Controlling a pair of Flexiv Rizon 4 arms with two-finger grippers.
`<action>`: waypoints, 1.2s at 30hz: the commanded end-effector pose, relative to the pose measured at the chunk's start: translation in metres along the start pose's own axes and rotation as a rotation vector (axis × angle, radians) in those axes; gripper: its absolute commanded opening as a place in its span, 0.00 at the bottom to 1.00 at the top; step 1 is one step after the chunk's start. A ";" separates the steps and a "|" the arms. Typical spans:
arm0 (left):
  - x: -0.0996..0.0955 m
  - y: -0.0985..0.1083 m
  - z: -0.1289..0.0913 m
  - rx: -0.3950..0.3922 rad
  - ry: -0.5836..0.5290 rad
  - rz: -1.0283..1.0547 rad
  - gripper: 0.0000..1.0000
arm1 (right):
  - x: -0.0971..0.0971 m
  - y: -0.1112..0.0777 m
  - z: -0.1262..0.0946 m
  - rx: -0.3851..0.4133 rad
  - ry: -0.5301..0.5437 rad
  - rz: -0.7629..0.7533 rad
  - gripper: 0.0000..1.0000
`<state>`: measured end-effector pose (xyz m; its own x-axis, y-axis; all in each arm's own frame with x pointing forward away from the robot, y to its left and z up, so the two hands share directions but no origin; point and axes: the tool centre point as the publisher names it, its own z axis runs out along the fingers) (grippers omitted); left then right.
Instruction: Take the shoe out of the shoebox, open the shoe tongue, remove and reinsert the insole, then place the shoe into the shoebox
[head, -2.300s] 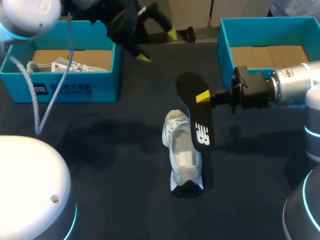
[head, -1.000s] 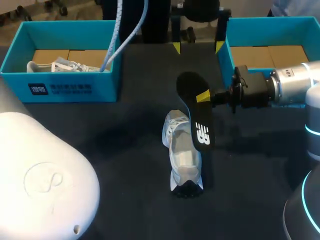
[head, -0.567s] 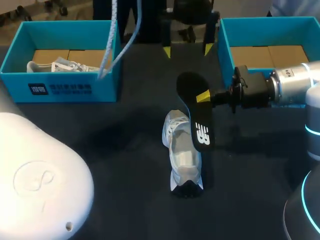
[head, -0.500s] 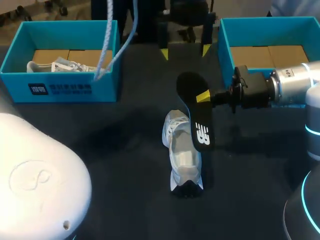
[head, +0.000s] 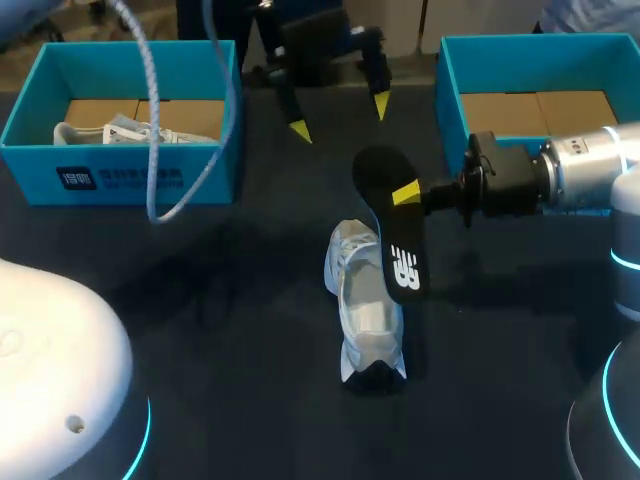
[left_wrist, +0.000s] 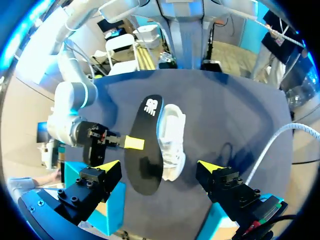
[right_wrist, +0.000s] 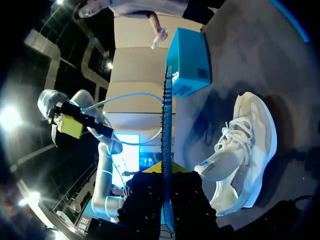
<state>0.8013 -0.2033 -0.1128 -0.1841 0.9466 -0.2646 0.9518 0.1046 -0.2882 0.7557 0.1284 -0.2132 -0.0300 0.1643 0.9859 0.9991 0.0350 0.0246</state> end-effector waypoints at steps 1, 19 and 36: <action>0.007 -0.002 0.002 -0.008 -0.271 0.002 1.00 | 0.000 0.000 0.002 -0.002 -0.002 0.000 0.00; 0.025 -0.005 0.029 -0.255 -0.646 0.106 1.00 | 0.000 0.000 0.002 -0.002 -0.002 0.000 0.00; 0.032 0.021 0.053 -0.189 -0.802 0.147 1.00 | 0.000 0.000 0.002 -0.002 -0.002 0.000 0.00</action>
<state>0.8068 -0.1898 -0.1728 -0.1197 0.6132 -0.7808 0.9917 0.1104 -0.0653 0.7559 0.1289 -0.2134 -0.0300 0.1650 0.9858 0.9991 0.0349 0.0246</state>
